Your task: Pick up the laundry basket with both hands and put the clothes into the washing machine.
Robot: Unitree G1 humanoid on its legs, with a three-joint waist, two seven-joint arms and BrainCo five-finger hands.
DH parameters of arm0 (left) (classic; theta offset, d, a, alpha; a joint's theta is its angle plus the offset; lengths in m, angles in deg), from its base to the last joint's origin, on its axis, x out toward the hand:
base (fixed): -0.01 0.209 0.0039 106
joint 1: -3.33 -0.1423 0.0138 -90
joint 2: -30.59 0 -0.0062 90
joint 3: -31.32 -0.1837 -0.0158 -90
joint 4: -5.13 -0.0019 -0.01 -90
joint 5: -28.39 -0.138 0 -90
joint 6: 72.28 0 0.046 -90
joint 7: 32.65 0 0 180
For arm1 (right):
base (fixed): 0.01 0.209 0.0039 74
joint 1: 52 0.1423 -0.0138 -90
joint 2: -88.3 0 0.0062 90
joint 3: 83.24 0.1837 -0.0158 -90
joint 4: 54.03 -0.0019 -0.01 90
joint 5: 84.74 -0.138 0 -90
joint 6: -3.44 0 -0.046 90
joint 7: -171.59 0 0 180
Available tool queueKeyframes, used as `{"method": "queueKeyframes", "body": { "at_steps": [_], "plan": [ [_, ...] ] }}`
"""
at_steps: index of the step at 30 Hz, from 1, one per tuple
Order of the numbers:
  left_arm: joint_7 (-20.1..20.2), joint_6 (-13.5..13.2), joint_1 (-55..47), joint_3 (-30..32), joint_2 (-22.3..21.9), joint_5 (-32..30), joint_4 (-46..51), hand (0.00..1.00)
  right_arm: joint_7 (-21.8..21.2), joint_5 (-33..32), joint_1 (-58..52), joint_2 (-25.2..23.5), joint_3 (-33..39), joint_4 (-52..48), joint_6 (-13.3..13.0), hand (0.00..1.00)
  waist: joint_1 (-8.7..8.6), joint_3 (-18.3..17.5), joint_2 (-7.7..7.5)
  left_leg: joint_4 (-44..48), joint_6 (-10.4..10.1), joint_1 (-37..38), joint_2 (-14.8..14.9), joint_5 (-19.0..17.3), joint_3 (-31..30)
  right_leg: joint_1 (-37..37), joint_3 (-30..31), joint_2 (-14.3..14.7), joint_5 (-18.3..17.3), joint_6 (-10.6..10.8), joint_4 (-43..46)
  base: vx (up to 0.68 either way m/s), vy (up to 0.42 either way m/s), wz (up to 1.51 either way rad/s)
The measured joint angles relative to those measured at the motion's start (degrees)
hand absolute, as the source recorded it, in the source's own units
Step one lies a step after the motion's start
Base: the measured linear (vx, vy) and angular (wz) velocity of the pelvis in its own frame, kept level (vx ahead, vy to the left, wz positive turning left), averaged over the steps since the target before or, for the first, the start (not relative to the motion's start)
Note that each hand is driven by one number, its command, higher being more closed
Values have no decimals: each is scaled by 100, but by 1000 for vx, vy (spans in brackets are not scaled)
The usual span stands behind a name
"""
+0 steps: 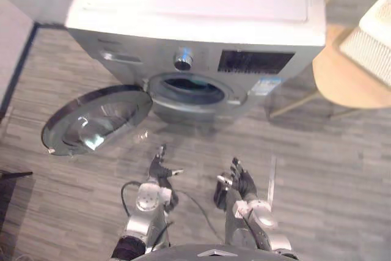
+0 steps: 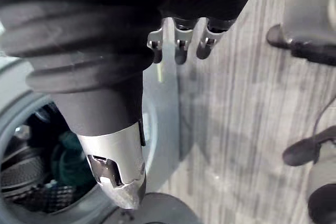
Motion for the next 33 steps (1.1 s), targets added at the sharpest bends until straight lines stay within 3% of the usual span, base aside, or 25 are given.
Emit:
{"method": "queueKeyframes", "body": {
  "at_steps": [2,4,6,7,8,11,16,17,19,20,22,24,27,28,30,31,33],
  "plan": [
    [73,-17,-139,49,101,353,-195,0,1,141,134,9,163,493,1,0,-29,-198,-7,-205,-53,75,-81,178,-295,177,-140,-29,176,-61,-275,10,-37,14],
    [101,-26,-296,379,93,657,-193,0,-2,315,171,9,459,864,-2,0,-23,-224,-8,413,-31,206,22,-139,-628,512,-231,-45,297,-65,-436,9,60,10],
    [95,-30,-512,788,85,873,-96,0,3,346,73,34,764,1177,10,0,-49,-343,-54,646,-184,504,32,-355,-996,756,-243,-85,373,45,-564,-28,126,8],
    [77,-36,-645,1068,85,1003,31,0,-3,346,-34,45,909,1248,14,0,-69,-558,104,366,-379,648,-36,-473,-1257,832,-252,-65,490,132,-705,-27,222,5],
    [64,-35,-726,1298,93,1086,186,0,-4,340,-61,27,987,1342,17,0,-93,-652,152,89,-416,768,-127,-577,-1352,883,-254,-46,615,207,-853,-31,289,9],
    [11,-61,-890,1987,351,1429,987,0,-20,327,-59,-148,1405,1597,107,0,-66,-771,-37,-341,-288,844,-567,-538,-1427,915,-186,-235,1079,334,-1272,-89,220,8],
    [133,-71,-1353,3101,454,1441,2465,0,-28,354,-64,-190,1704,1662,133,0,-7,-773,-11,15,-9,721,-765,-848,-1119,920,235,-354,1701,397,-1778,-162,153,-34],
    [193,-66,-1345,3500,548,1431,2782,0,-35,356,-70,-215,1746,1661,140,0,-10,-773,-7,200,53,590,-769,-932,-1085,923,202,-367,1753,352,-1906,-216,102,-17],
    [176,-53,-1212,4152,796,1292,3120,0,-50,355,-67,-254,1797,1653,207,0,-7,-786,28,277,158,508,-757,-934,-1068,898,92,-386,1397,257,-1998,-172,83,-10],
    [129,-43,-1045,4507,944,1128,3186,0,-69,359,-44,-136,1835,1655,233,0,4,-794,193,88,282,531,-645,-802,-1042,865,-13,-358,1077,111,-1643,-143,80,12],
    [-35,-12,-765,4838,1431,815,3187,0,-138,367,-96,-148,1823,1670,252,0,-6,-803,183,-118,231,747,-655,-694,-1148,964,179,-332,893,244,-644,-71,25,29],
    [-213,54,-431,5254,2231,493,3011,0,-280,572,-230,-323,1718,1787,343,0,121,-1040,-189,-355,78,856,-779,-598,-1219,1365,226,-215,578,305,-988,-30,-102,11],
    [-379,314,-23,5429,2835,117,2088,0,-355,650,-250,-314,1677,1794,388,0,243,-1231,-201,-784,2,807,-757,-284,-1235,1317,249,20,882,311,-1660,5,-92,-22],
    [-386,459,209,5428,3197,-43,1356,0,-400,734,-224,-275,1660,1792,421,0,327,-1260,-229,-1054,-34,790,-745,-63,-1146,1257,358,140,1110,282,-1961,35,-102,-49],
    [-299,676,587,5425,3708,-154,335,0,-424,795,-216,-237,1601,1774,478,0,320,-1247,-240,-1311,-12,721,-730,181,-1030,1208,434,295,1428,223,-2381,22,-114,-44],
    [-250,785,1106,5381,4183,-208,-518,0,-433,788,-213,-243,1549,1762,503,0,306,-1118,-321,-1297,-2,658,-661,235,-958,1139,518,381,1538,164,-2499,-31,-108,-38],
    [-262,812,1659,5183,4697,-466,-1209,0,-446,795,-206,-249,1401,1664,504,0,279,-970,-481,-1183,-16,572,-551,244,-897,1068,589,473,1588,105,-2515,-57,-96,-28]
  ]
}}
